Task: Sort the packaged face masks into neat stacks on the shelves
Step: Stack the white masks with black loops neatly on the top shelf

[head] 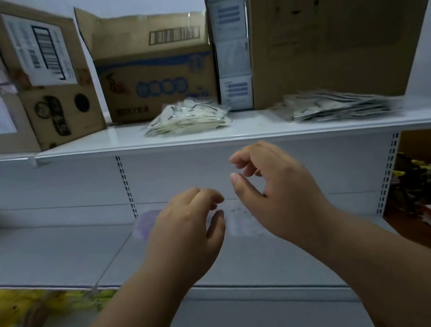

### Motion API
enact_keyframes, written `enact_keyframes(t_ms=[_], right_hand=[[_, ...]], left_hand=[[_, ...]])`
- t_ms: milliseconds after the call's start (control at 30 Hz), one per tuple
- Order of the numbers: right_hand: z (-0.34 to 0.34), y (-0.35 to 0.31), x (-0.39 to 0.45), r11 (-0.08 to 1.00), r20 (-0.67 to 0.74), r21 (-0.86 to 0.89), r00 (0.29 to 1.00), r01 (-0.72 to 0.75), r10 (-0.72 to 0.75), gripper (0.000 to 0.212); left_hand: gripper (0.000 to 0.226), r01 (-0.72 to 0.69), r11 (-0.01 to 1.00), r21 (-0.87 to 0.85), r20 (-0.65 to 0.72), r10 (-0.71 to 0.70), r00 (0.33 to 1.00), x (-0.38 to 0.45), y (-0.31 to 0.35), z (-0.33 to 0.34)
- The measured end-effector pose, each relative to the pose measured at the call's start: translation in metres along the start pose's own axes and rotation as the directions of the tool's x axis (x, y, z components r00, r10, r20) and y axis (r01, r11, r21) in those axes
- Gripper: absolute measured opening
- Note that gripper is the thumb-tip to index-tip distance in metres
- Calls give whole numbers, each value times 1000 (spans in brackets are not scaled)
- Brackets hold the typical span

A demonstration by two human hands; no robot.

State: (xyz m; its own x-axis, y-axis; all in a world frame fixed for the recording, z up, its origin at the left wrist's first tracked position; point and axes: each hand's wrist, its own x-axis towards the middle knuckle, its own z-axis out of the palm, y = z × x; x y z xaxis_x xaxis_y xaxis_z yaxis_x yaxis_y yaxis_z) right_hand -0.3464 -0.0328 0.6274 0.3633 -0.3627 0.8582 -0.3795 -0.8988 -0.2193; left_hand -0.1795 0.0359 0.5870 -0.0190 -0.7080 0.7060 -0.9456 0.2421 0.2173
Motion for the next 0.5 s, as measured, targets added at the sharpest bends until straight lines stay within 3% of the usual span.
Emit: enact_keyframes(t_ms=[167, 300, 433, 500], right_hand=[[34, -12, 63, 999, -111, 14, 993, 47, -45, 14], [72, -7, 107, 1000, -131, -7, 991, -4, 3, 12], [95, 6, 146, 988, -25, -104, 993, -117, 115, 18], [100, 20, 170, 953, 132, -244, 967, -179, 216, 33]], left_hand=[[34, -44, 999, -31, -73, 42, 996, 29, -49, -35], [27, -116, 993, -14, -80, 114, 990, 59, -93, -57], [21, -195, 980, -39, -89, 191, 978, 92, -121, -70], [18, -225, 973, -48, -96, 220, 971, 112, -129, -75]])
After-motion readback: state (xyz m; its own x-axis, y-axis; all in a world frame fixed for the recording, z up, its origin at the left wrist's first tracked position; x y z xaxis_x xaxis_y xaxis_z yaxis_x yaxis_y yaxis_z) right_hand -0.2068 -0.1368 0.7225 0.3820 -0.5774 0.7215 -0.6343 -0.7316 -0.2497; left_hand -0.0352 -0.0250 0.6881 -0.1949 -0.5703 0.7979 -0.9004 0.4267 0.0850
